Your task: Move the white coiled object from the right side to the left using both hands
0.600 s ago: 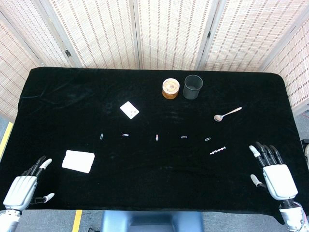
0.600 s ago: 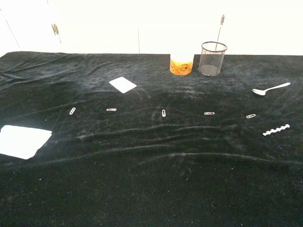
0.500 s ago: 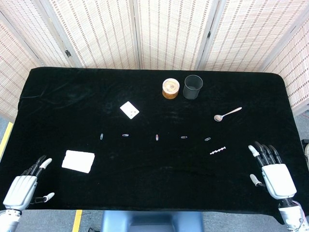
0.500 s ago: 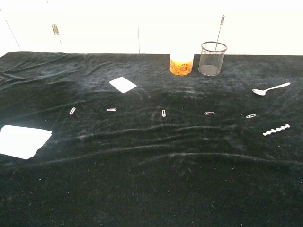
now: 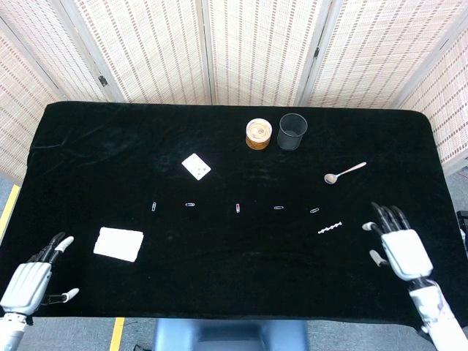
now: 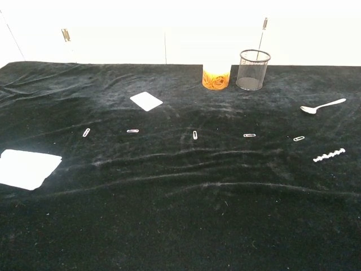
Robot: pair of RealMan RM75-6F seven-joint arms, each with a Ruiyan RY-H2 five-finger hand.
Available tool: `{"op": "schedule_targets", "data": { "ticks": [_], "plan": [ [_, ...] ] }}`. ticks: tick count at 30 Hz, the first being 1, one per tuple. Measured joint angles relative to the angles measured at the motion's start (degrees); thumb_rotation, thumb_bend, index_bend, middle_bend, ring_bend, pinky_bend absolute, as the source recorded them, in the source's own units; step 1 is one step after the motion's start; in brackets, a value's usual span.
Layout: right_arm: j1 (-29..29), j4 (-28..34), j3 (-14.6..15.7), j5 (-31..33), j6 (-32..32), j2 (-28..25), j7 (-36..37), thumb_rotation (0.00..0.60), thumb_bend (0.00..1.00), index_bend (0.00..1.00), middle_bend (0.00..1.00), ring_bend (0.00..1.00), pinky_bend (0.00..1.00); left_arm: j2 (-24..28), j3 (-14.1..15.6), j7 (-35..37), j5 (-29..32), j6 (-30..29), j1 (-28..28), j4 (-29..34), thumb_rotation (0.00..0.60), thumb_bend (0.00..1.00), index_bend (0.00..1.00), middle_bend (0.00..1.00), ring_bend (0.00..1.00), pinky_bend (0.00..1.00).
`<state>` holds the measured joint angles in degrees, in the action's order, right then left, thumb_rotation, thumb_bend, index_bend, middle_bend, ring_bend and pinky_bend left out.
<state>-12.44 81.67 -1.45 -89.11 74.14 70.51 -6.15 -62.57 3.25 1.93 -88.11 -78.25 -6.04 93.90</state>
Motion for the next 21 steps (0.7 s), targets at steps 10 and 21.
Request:
{"op": "schedule_targets", "data": {
  "ticks": [10,21],
  "plan": [
    [-12.70,-9.58,-2.72,2.20,-16.93,7.26,-0.68,0.600,0.29,0.45,0.00,0.03,0.06,1.03,-0.64,4.81,1.41,0.08,0.14,-1.50,0.600,0.15,0.00,0.00,0.18,0.33],
    [-17.53,-14.76,-2.13,3.59,-22.08,11.55,-0.49,0.600,0.29,0.48,0.00,0.03,0.06,1.89,-1.45,6.88,3.59,2.18,-0.60,-1.91,0.600,0.15,0.00,0.00,0.18,0.33]
  ]
}}
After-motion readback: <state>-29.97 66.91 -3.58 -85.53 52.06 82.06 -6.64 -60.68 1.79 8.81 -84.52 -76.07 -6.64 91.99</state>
